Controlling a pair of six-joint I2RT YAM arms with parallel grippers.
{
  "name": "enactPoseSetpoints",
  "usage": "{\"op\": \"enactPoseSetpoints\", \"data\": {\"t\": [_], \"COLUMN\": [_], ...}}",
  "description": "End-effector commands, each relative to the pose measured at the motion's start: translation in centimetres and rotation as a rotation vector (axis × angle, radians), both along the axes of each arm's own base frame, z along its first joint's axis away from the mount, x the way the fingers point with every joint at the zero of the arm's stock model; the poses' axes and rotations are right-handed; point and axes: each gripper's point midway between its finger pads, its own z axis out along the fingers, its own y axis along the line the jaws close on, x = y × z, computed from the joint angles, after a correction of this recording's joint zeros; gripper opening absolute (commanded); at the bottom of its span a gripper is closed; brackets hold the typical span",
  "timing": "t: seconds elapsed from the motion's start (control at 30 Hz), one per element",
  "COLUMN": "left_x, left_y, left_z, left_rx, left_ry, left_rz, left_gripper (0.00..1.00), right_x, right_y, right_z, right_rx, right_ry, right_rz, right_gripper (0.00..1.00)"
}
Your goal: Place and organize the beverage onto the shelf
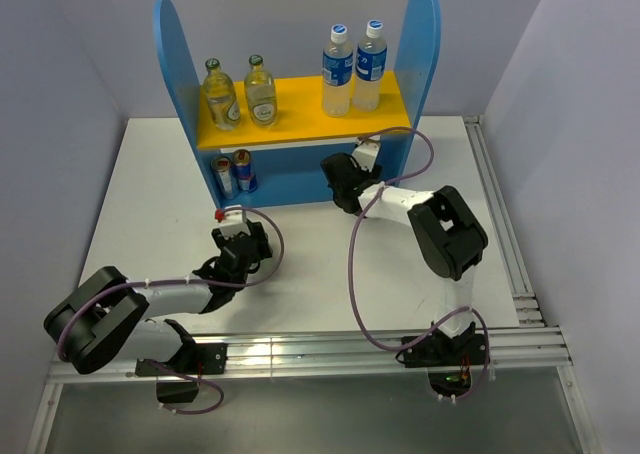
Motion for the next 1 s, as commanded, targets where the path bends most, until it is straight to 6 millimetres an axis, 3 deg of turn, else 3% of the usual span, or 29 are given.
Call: {"op": "enactPoseSetpoints", "data": {"t": [0.0,0.37,0.53,0.57,0.7,0.77,0.93,0.97], "left_x": [1.2,0.9,0.9,1.0,1.0,1.1,1.2,1.2], "left_y": [-0.5,-0.1,0.0,0.1,0.2,0.2,0.2,0.2], "left_z": [3.7,3.8,4.2,4.2,4.3,4.3,4.3,4.4], "left_rx": [-0.113,-0.118,-0.130,-0.126,-0.126,-0.124,-0.119,-0.121], "left_ry": [-0.116,-0.128,-0.147,-0.147,-0.156,-0.158,-0.165,-0.168], "left_rz": [0.037,0.047,0.051,0.054,0.058,0.058,0.060,0.060], "left_gripper": [0.00,0.00,0.00,0.00,0.00,0.00,0.00,0.00], "right_x": [3.6,4.3,3.5,3.8,3.7,3.7,4.3,4.6], "right_y": [0.8,-0.7,-1.3,-1.0,-0.4,-0.2,0.5,1.0], "right_z": [5.8,7.0,7.7,8.7,8.1,9.6,10.3,11.3], "right_rx": [0.073,0.072,0.082,0.106,0.088,0.101,0.051,0.069], "right_ry": [-0.148,-0.242,-0.320,-0.367,-0.344,-0.389,-0.438,-0.485], "right_rz": [-0.062,-0.182,-0.175,-0.167,-0.127,-0.102,-0.031,-0.018], "right_gripper": [0.00,0.00,0.00,0.00,0.00,0.00,0.00,0.00]}}
